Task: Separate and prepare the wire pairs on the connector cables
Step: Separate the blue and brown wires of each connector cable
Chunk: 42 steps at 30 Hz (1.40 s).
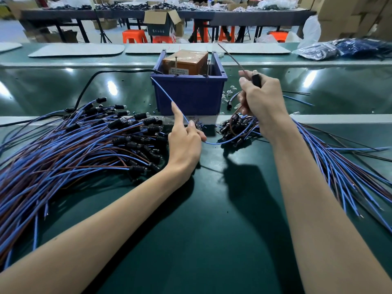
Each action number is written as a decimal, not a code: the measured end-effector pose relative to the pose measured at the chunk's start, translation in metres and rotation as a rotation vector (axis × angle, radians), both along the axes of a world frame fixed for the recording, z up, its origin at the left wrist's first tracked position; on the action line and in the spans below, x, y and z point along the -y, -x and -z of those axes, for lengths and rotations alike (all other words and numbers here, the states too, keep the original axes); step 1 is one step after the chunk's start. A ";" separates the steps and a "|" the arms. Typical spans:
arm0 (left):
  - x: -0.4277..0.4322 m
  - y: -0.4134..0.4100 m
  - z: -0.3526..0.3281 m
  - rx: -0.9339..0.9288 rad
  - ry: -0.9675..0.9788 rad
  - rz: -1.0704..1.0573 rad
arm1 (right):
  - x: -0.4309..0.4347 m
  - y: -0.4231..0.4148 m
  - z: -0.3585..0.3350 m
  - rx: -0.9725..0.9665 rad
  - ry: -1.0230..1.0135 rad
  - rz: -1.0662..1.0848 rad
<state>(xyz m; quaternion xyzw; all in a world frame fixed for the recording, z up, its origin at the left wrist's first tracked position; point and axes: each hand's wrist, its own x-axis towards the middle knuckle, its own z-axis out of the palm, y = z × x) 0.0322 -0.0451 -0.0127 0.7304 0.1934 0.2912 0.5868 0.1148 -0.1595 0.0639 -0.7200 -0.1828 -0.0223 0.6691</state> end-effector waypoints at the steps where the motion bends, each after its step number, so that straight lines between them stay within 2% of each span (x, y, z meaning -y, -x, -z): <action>1: 0.000 0.000 0.000 -0.004 0.000 0.003 | 0.000 -0.001 0.001 0.004 0.007 0.007; 13: 0.003 0.001 -0.004 0.137 0.058 0.004 | -0.001 -0.008 0.007 0.030 0.073 0.075; 18: 0.002 0.001 -0.004 0.125 0.030 -0.016 | -0.003 -0.009 0.010 0.030 0.112 0.088; 31: -0.001 -0.001 -0.001 0.157 0.092 -0.038 | -0.002 -0.006 0.006 -0.124 -0.026 0.008; 42: -0.003 -0.002 0.001 0.165 0.125 -0.027 | -0.002 -0.009 0.007 -0.141 -0.067 -0.014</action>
